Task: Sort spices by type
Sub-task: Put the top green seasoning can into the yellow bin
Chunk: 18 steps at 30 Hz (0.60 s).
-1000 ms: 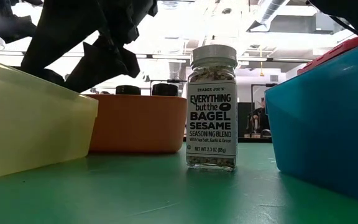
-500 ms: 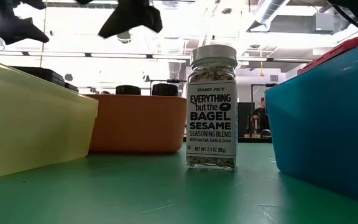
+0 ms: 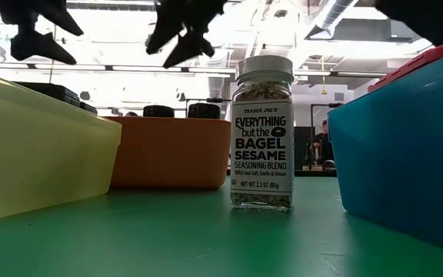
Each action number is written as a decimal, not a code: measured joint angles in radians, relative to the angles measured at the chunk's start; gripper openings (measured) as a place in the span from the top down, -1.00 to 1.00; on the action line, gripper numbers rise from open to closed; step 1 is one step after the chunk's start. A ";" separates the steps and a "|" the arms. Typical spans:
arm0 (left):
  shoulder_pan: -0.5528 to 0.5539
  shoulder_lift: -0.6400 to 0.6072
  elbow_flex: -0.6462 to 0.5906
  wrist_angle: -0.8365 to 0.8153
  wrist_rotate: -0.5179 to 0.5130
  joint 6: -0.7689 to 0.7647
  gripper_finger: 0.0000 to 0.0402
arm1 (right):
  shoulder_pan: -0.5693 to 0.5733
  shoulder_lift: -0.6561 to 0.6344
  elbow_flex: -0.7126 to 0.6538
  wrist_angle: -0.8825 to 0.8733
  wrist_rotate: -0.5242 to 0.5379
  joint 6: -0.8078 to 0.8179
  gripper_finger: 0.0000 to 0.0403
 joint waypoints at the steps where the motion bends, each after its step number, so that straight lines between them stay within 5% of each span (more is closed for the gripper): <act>1: 0.019 0.006 0.000 0.000 -0.009 0.024 -0.47 | -0.027 0.002 0.000 0.016 0.000 -0.010 -0.40; 9: 0.168 0.132 -0.017 0.100 -0.059 0.287 -0.47 | -0.226 0.007 0.000 0.032 -0.007 -0.214 -0.40; 13: 0.239 0.233 -0.060 0.272 -0.058 0.409 -0.47 | -0.294 0.007 0.000 0.032 -0.124 -0.238 -0.40; 18: 0.382 0.316 -0.090 0.429 0.098 0.415 -0.44 | -0.352 0.043 -0.001 0.047 -0.196 -0.272 -0.40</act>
